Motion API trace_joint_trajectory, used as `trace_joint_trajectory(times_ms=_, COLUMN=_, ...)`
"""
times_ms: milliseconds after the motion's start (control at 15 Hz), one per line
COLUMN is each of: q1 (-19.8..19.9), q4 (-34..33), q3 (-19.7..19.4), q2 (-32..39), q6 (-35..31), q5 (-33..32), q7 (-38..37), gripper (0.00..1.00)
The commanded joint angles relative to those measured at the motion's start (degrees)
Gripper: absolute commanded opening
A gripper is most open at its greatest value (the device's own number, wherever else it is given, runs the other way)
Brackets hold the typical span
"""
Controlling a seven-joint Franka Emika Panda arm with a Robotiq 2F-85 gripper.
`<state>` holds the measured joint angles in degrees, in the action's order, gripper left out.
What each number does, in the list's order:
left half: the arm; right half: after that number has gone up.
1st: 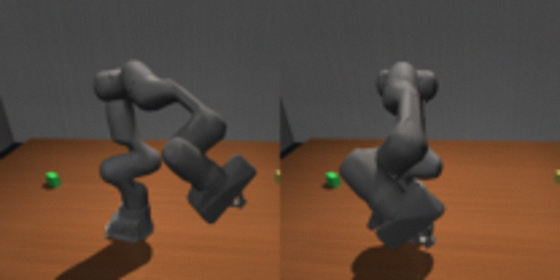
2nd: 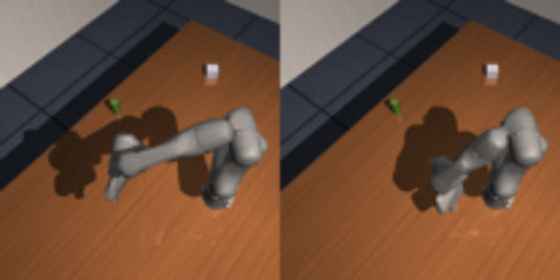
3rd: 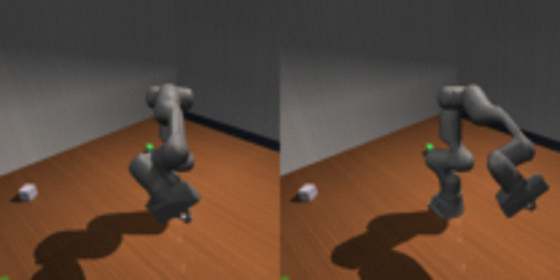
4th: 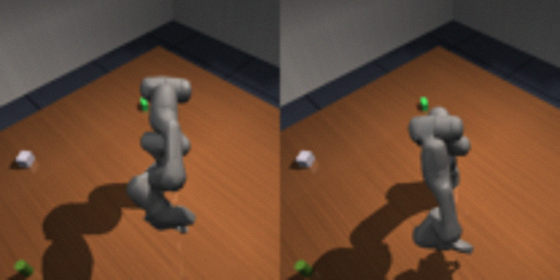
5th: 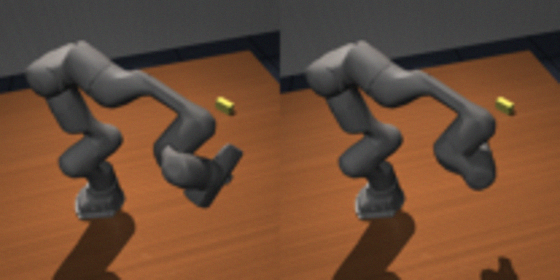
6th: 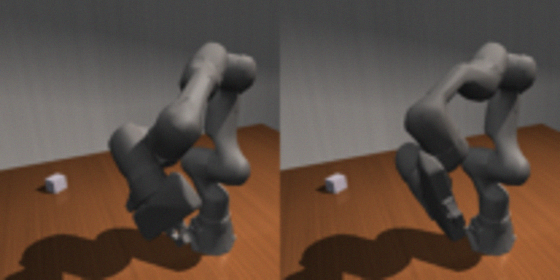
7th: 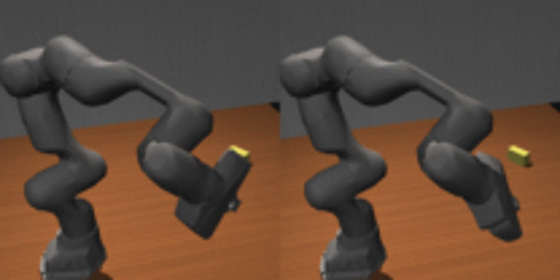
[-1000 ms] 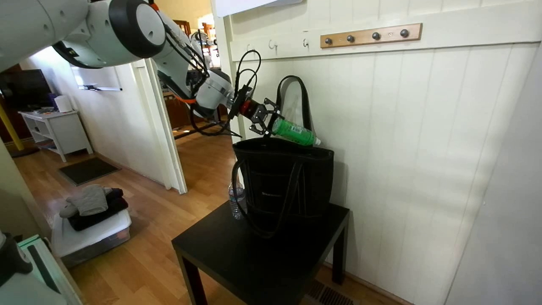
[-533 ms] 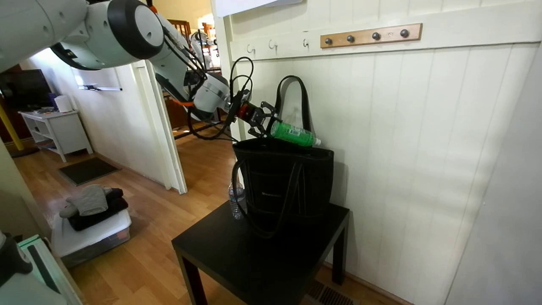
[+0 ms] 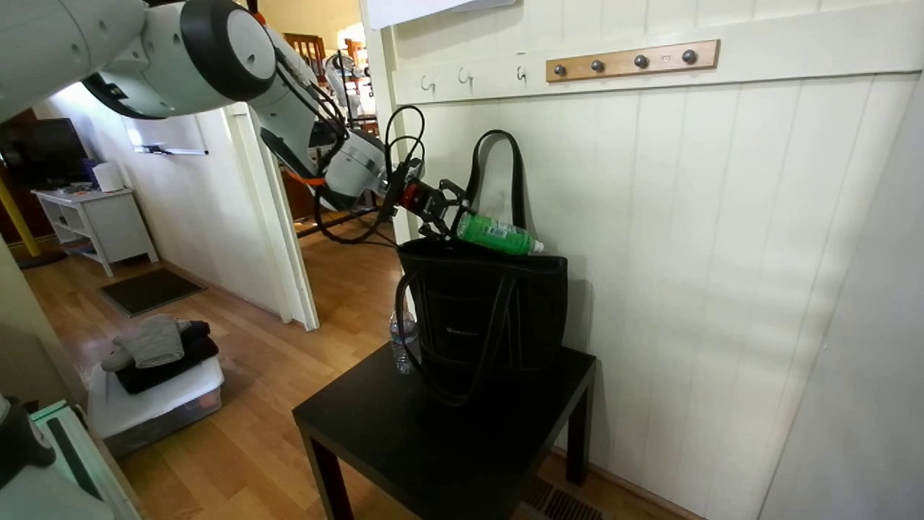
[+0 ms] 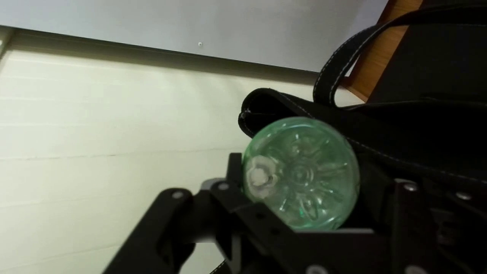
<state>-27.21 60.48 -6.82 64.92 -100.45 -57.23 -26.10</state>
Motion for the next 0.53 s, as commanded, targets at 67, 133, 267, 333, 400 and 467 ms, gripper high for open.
trace_joint_trajectory(times_ms=67, q1=0.3, q4=4.6, q3=0.6, q2=-2.4, q6=-4.8, q5=-0.8, q7=-2.4, gripper=0.48)
trace_joint_trajectory(times_ms=133, q1=0.3, q4=5.4, q3=0.5, q2=-2.7, q6=-6.6, q5=-1.2, q7=-2.6, gripper=0.48)
trace_joint_trajectory(times_ms=267, q1=0.7, q4=7.2, q3=0.4, q2=-3.6, q6=-10.5, q5=-1.7, q7=-3.0, gripper=0.48)
trace_joint_trajectory(times_ms=333, q1=0.8, q4=8.3, q3=0.2, q2=-4.2, q6=-12.5, q5=-2.1, q7=-3.0, gripper=0.48)
trace_joint_trajectory(times_ms=400, q1=0.9, q4=9.2, q3=0.0, q2=-4.6, q6=-14.3, q5=-2.4, q7=-3.2, gripper=0.48)
trace_joint_trajectory(times_ms=467, q1=0.9, q4=10.2, q3=-0.3, q2=-5.2, q6=-15.8, q5=-2.7, q7=-3.3, gripper=0.48)
